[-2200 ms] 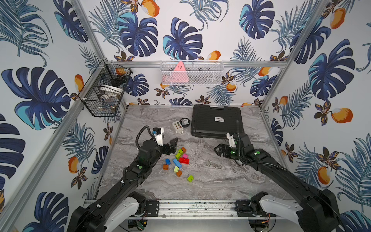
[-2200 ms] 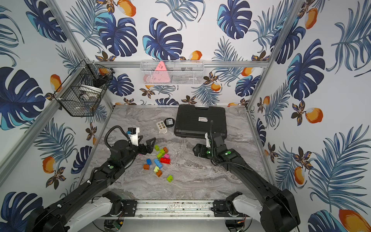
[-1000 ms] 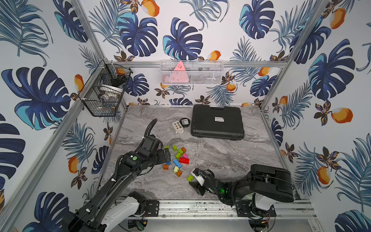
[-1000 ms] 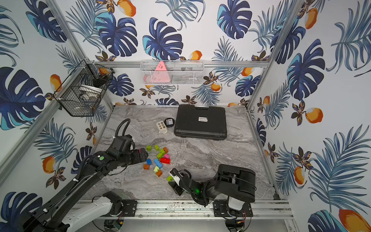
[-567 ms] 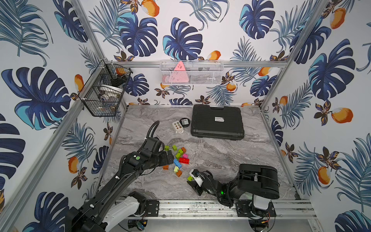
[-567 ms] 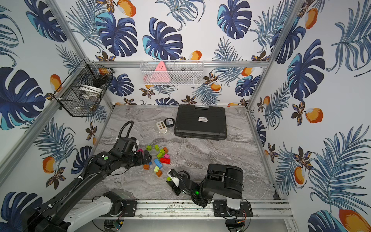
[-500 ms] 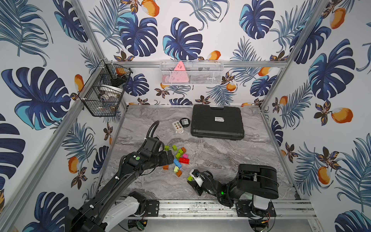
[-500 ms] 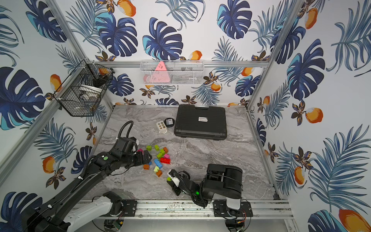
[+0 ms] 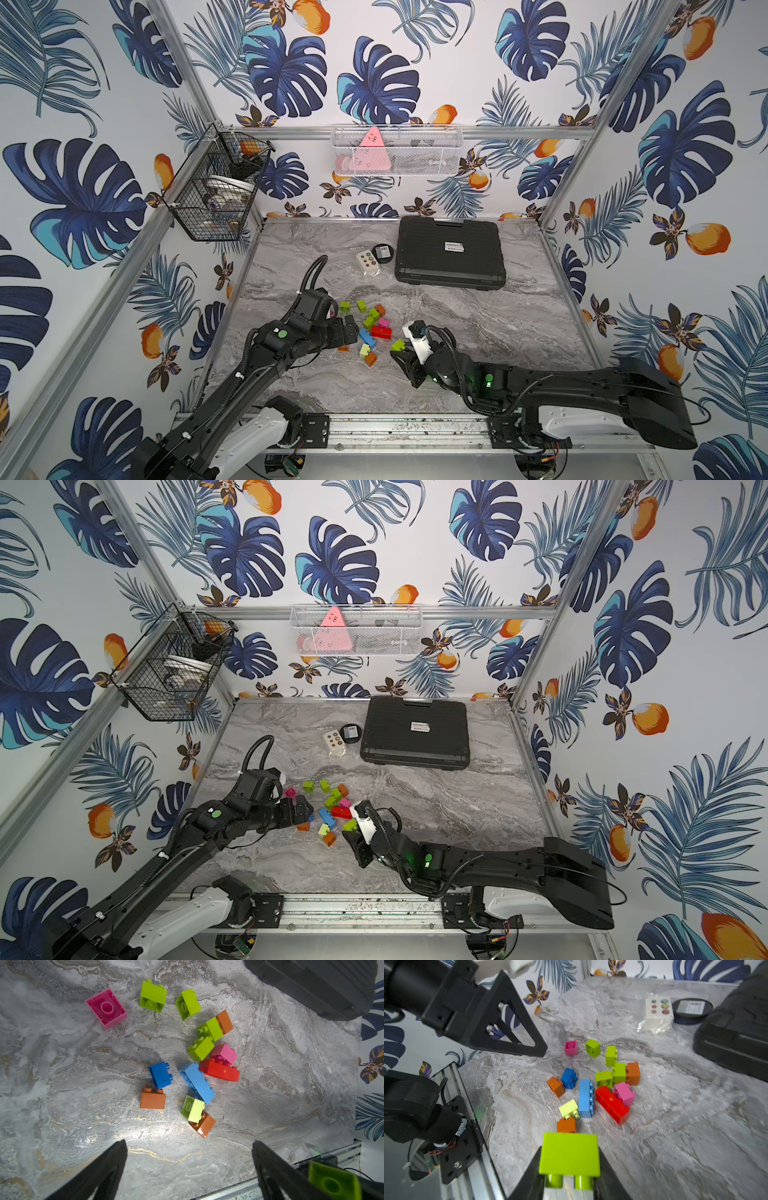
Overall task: Assemble the letter h with lego
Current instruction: Pick up the lego brick from the center of the board, then place the lego brick at the center of the board.
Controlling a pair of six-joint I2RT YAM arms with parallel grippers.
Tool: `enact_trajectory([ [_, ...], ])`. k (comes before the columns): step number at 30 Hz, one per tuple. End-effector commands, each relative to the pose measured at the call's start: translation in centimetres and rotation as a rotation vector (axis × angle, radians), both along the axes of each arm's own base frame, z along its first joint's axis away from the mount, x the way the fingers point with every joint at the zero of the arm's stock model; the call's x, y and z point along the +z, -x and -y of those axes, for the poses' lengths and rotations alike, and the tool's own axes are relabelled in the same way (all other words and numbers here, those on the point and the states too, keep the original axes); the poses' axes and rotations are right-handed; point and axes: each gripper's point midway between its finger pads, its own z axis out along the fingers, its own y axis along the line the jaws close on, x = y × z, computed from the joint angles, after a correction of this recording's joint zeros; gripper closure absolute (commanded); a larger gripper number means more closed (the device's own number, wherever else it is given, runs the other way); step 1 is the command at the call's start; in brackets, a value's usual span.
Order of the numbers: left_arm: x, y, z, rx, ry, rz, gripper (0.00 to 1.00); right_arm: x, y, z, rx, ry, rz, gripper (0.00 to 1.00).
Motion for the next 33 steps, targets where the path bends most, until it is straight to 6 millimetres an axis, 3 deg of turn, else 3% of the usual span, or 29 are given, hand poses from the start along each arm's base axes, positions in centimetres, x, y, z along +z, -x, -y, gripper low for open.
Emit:
enact_trajectory([
  [1,-0.3,-0.4,-0.3,0.038,0.002,0.007,0.01,-5.4,2.5,6.6,-0.038,0.342,-0.295,0.67],
  [7,-1.4,-0.2,0.5,0.027,0.033,-0.032,0.01,-6.1,0.5,12.8,-0.277,0.528,-0.635,0.7],
  [11,-1.3,-0.2,0.5,0.025,0.036,-0.026,0.01,-6.2,-1.6,15.3,-0.392,0.65,-0.675,0.66],
  [16,-2.2,0.2,-0.5,0.069,-0.001,-0.049,0.01,-9.1,-4.6,17.7,-0.531,0.71,-0.792,0.66],
  [20,-3.4,0.6,-1.1,0.117,-0.016,-0.074,0.01,-11.7,-6.6,18.0,-0.58,0.678,-0.823,0.66],
  [27,-4.7,0.5,-2.1,0.174,-0.071,-0.108,0.02,-15.7,-7.4,18.6,-0.589,0.66,-0.922,0.64],
  [30,-5.7,0.6,-2.1,0.183,-0.075,-0.136,0.08,-16.0,-7.6,19.0,-0.59,0.669,-0.919,0.56],
  [33,-6.4,0.4,-1.8,0.187,-0.067,-0.156,0.14,-14.9,-8.1,19.0,-0.594,0.658,-0.886,0.46],
])
